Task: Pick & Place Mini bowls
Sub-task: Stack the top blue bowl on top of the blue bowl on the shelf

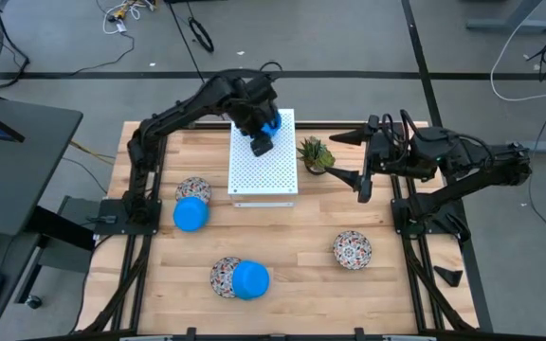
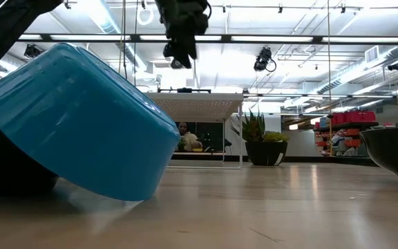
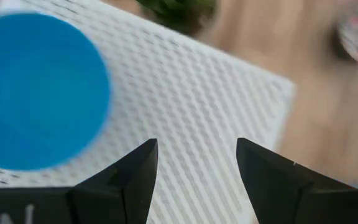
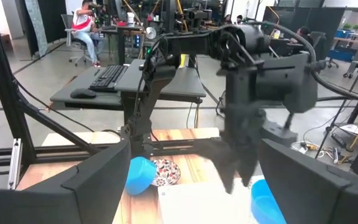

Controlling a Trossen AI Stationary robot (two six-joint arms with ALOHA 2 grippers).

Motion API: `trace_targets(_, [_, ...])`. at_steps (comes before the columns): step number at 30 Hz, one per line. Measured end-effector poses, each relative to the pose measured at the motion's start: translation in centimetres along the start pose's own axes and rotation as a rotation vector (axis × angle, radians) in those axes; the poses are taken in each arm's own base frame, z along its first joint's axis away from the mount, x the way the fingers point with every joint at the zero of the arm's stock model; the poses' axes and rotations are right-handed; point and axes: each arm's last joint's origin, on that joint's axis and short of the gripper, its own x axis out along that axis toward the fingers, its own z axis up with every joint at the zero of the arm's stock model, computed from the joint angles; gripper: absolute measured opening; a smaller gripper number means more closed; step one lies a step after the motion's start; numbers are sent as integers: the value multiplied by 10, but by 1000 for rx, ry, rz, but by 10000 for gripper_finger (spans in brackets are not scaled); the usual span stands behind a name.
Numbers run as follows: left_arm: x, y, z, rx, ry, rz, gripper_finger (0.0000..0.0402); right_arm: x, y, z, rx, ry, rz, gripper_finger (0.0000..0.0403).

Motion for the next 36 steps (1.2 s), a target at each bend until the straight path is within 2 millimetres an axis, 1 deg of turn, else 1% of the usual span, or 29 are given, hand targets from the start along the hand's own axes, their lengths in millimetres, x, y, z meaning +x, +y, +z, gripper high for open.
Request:
trace_targets(3, [-10,-3,-10,78,69,-87,225,0,0,0,0,1,0,354])
trace_targets(5, [-13,-5,-15,137,110,-149,225,0,0,0,-1,1,0,354])
trace_targets(9, [-16,-7,-15,179,80,-216,227,0,0,0,1,1,-1,354])
trace_targets(11, [-21,-10,-16,199,60,-253,237,0,0,0,1,2,-2,354])
trace_targets(14, [-25,-10,-17,193,52,-253,268,0,0,0,1,2,-2,354])
trace_targets(18, [-38,-12,-20,241,19,-246,328,0,0,0,1,3,-2,354])
trace_targets(21, [-42,-13,-22,267,6,-244,367,0,0,0,0,3,-2,354])
trace_targets(24, [-44,-13,-22,273,3,-242,390,0,0,0,-1,3,-2,354])
trace_targets(30, [-45,-18,-24,294,11,-193,398,0,0,-1,-1,9,-2,354])
trace_targets(33, [-53,-23,-27,330,-8,-188,394,0,0,-1,-1,12,-2,354])
trace_targets(36, [-63,-26,-45,336,10,-196,393,1,0,-2,-3,17,-1,354])
